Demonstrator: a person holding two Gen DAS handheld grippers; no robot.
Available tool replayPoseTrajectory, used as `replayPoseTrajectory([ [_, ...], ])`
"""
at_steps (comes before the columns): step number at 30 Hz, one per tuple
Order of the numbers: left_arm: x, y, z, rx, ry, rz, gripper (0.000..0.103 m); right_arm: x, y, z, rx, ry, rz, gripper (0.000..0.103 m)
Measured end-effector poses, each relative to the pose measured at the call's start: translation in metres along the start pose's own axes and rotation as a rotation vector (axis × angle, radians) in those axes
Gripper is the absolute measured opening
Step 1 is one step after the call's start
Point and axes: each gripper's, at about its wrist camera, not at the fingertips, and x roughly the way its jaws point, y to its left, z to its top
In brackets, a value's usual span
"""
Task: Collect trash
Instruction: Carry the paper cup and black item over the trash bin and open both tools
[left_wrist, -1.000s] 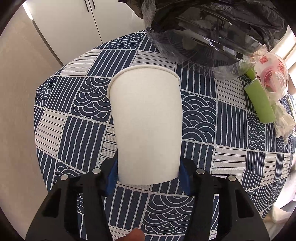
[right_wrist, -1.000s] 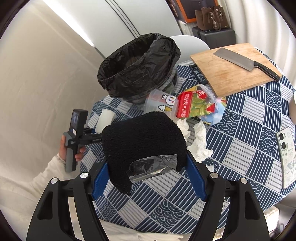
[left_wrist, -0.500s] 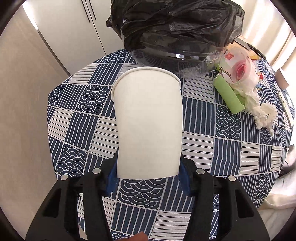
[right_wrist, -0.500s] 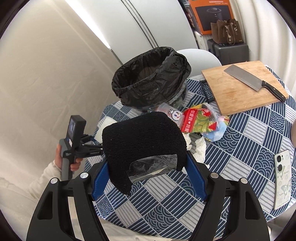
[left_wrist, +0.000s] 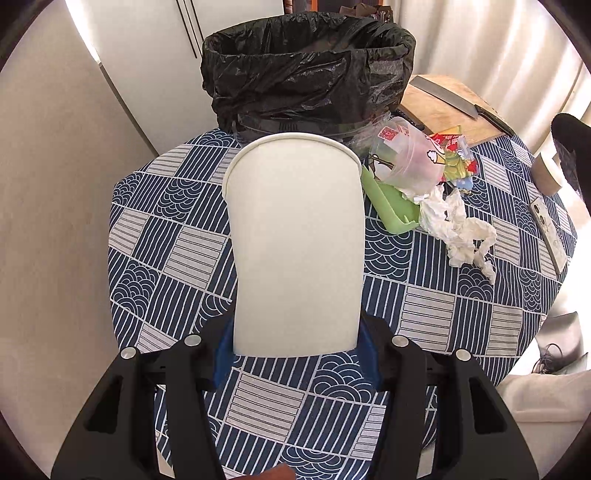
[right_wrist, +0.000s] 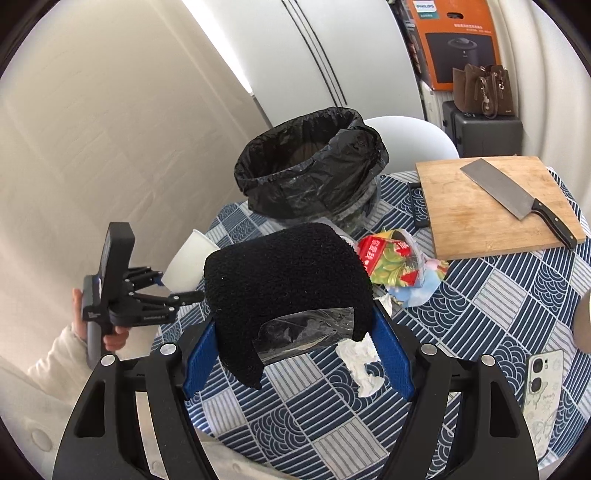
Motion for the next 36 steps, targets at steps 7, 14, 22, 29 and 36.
replayPoseTrajectory([
  [7, -0.017, -0.032, -0.009, -0.077, -0.016, 0.038, 0.055, -0.008, -0.019, 0.000, -0.081, -0.002, 0.022, 0.072],
  [14, -0.037, -0.064, -0.025, -0.190, -0.043, 0.062, 0.055, -0.016, -0.037, -0.001, -0.142, 0.000, 0.059, 0.072],
  [22, -0.043, -0.087, -0.038, -0.284, -0.007, 0.048, 0.055, -0.022, -0.055, 0.004, -0.177, -0.002, 0.131, 0.072],
  [29, -0.043, -0.092, -0.020, -0.262, 0.022, 0.027, 0.055, -0.026, -0.061, 0.015, -0.148, -0.072, 0.126, 0.072],
  [36, -0.052, -0.084, 0.028, -0.174, -0.035, 0.014, 0.055, -0.028, -0.054, 0.036, -0.100, -0.117, 0.104, 0.072],
])
